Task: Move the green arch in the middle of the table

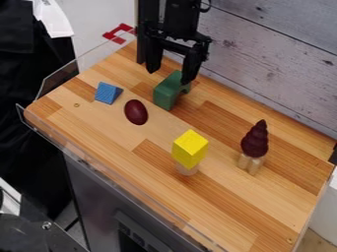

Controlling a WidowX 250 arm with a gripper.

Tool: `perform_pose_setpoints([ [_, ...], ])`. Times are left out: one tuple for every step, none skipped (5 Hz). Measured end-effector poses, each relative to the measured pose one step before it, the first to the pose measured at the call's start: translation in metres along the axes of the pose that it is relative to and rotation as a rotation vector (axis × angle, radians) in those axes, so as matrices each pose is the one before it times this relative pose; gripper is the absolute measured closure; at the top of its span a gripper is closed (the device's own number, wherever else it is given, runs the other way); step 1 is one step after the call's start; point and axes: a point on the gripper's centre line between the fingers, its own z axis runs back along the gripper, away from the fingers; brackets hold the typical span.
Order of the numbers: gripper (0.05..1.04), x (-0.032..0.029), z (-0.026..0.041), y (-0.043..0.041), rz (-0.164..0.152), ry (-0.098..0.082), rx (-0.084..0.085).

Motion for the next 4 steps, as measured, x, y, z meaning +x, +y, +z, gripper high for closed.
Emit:
perform_pose_setpoints([
  [0.084,0.00251,-0.00655,0.00362,0.0035,0.0208,-0.0041],
  [0.084,0.00188,-0.00696,-0.00022,-0.0057,0.0239,-0.0071],
  [0.084,0.00049,-0.01165,-0.00194,-0.0073,0.0341,-0.0018],
  [0.084,0.00071,-0.0138,0.00001,0.0009,0.0395,-0.0054],
])
